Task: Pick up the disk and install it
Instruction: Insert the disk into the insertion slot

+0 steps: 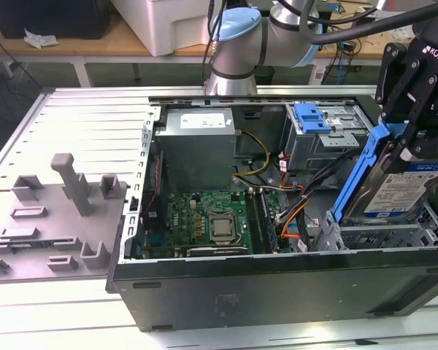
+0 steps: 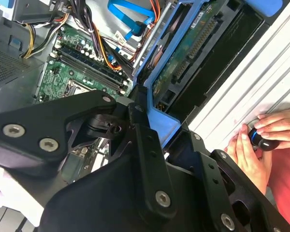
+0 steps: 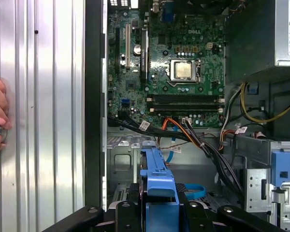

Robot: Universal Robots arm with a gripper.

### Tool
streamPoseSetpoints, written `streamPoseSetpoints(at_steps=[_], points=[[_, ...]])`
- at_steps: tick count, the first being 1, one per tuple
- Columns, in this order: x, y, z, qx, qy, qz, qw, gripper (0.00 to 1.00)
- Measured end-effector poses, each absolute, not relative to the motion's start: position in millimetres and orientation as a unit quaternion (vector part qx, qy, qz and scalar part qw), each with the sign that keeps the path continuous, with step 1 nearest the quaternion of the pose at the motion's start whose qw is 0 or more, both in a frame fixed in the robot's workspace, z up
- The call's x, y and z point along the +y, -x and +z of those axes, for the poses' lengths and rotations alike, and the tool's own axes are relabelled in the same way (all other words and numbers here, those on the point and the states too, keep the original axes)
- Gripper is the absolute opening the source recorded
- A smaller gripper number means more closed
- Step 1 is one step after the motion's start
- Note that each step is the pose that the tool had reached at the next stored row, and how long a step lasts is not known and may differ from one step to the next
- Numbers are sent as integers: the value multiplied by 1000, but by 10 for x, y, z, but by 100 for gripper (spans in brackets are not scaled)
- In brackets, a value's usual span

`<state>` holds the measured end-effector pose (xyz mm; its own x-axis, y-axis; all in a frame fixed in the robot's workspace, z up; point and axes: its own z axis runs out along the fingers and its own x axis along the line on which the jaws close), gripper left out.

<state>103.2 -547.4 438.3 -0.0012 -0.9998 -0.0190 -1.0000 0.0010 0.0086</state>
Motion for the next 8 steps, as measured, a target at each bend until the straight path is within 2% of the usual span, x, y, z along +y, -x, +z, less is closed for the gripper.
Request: streamPoseSetpoints(at_steps=[8], points=[[-5480, -1032, 4357, 707, 707, 10, 4, 37]])
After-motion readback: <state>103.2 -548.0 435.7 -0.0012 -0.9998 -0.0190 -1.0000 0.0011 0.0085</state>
